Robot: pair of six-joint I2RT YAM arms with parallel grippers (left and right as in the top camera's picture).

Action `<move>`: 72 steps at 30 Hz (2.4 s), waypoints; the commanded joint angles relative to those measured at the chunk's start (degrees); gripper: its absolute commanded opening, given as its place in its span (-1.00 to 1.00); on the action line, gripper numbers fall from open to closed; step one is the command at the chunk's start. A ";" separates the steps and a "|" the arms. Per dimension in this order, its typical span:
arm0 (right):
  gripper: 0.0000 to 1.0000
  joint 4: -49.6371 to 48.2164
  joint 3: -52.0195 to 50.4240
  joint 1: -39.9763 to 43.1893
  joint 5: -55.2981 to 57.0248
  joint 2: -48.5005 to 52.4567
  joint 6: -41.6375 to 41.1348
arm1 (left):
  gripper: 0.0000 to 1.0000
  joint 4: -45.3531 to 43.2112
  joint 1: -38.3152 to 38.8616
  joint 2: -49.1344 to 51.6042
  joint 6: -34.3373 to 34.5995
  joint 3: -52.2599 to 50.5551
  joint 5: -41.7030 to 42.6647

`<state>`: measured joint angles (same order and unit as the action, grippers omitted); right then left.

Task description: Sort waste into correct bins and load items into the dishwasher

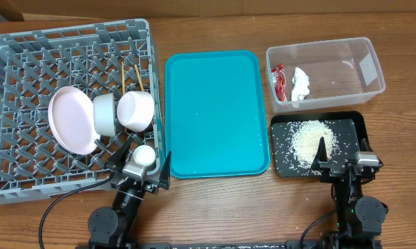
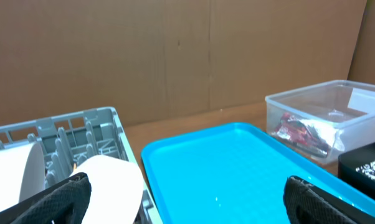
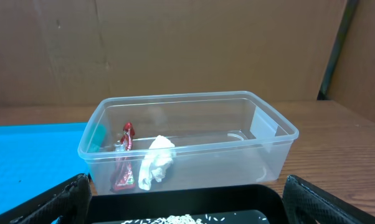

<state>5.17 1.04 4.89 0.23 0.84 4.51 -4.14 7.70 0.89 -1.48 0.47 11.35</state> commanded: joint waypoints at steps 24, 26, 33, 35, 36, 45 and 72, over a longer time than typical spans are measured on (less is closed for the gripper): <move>1.00 -0.35 -0.57 0.07 0.07 -0.46 0.24 | 1.00 7.52 -0.57 -0.24 0.37 -0.20 -0.81; 1.00 -0.35 -0.57 0.07 0.07 -0.46 0.24 | 1.00 7.54 -0.57 -0.24 0.37 -0.20 -0.81; 1.00 -0.35 -0.57 0.07 0.07 -0.46 0.24 | 1.00 7.54 -0.57 -0.24 0.37 -0.20 -0.81; 1.00 -0.35 -0.57 0.07 0.07 -0.46 0.24 | 0.99 7.54 -0.57 -0.24 0.37 -0.20 -0.81; 1.00 -0.35 -0.57 0.07 0.07 -0.46 0.24 | 1.00 7.52 -0.57 -0.24 0.37 -0.20 -0.83; 1.00 -0.35 -0.57 0.07 0.07 -0.46 0.24 | 1.00 7.52 -0.57 -0.24 0.37 -0.20 -0.81; 1.00 -0.35 -0.57 0.07 0.07 -0.46 0.24 | 1.00 7.52 -0.57 -0.24 0.37 -0.20 -0.83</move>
<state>5.15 1.04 4.89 0.25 0.84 4.54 3.25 7.70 0.91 -1.48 0.47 11.14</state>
